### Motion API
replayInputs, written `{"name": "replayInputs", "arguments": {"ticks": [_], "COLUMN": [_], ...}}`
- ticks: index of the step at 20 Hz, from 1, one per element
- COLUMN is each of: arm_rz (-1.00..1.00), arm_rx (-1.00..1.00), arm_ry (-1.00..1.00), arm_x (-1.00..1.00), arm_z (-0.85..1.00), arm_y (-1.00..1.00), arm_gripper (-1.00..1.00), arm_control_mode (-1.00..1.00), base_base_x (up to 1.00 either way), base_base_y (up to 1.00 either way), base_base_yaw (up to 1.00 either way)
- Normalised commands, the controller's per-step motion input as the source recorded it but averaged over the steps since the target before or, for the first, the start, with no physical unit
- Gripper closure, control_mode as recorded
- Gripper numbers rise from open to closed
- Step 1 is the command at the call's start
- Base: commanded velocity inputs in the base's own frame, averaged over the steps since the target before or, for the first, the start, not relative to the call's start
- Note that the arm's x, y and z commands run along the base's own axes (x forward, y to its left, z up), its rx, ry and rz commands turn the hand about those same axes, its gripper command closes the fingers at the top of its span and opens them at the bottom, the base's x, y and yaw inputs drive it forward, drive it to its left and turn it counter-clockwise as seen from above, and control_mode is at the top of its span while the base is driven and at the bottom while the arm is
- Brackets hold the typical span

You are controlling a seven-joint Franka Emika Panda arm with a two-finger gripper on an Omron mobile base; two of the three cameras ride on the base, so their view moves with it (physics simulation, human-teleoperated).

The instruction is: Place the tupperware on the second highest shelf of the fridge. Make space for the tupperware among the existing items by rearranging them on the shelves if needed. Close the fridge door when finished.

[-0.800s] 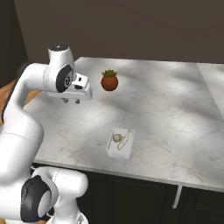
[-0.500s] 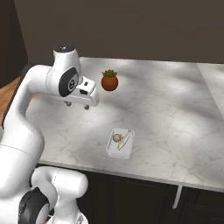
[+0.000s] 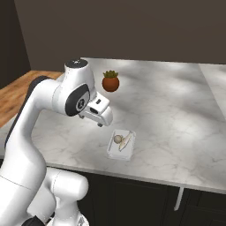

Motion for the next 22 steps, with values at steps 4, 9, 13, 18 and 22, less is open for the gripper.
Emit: {"name": "replayInputs", "arguments": {"ticks": [4, 9, 13, 18, 22], "arm_rz": [0.0, -0.02, -0.03, 0.0, 0.0], "arm_rx": [0.0, 0.0, 0.0, 0.0, 0.0], "arm_ry": [0.0, 0.0, 0.0, 0.0, 0.0], "arm_x": [0.02, 0.0, -0.02, 0.0, 0.0], "arm_z": [0.0, -0.06, -0.17, -0.37, -0.38], "arm_y": [0.0, -0.03, 0.0, 0.0, 0.0], "arm_gripper": [-1.0, -1.0, -1.0, -1.0, -1.0], "arm_control_mode": [-1.0, -1.0, -1.0, -1.0, -1.0], "base_base_x": [0.0, 0.0, 0.0, 0.0, 0.0], "base_base_y": [0.0, 0.0, 0.0, 0.0, 0.0], "base_base_yaw": [0.0, 0.0, 0.0, 0.0, 0.0]}}
